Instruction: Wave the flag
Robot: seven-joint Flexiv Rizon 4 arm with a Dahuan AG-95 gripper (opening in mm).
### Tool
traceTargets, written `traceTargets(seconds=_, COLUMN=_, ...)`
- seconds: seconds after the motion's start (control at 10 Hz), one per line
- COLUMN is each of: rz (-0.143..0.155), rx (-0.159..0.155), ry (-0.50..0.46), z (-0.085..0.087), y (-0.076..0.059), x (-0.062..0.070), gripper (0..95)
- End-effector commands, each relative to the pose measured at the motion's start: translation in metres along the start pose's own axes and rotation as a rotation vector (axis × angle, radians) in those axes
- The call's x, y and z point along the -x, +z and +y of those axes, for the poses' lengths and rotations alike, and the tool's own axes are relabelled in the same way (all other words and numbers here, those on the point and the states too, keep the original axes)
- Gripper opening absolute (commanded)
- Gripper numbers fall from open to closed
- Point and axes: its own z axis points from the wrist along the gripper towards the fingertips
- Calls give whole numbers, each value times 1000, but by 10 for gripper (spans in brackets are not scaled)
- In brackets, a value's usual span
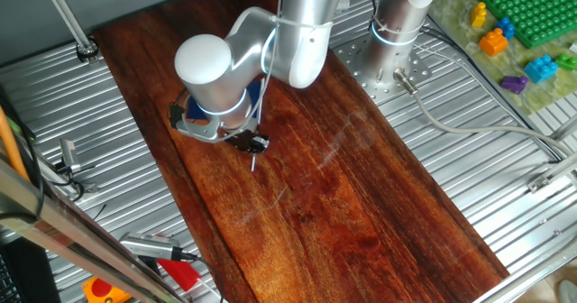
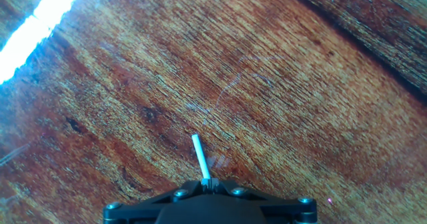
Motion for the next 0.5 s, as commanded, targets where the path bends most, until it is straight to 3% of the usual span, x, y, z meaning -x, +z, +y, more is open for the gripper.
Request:
traceTargets(seconds=0.1, rz=4, rx=0, ry=-3, z=0, y=0, x=0, gripper=0)
traceTargets(seconds=0.4, rz=5, rx=4, ry=-11, z=0, y=0, x=1, gripper=0)
traceTargets(seconds=0.5, rz=6, rx=4, ry=-14, z=0, y=0, x=1, gripper=190)
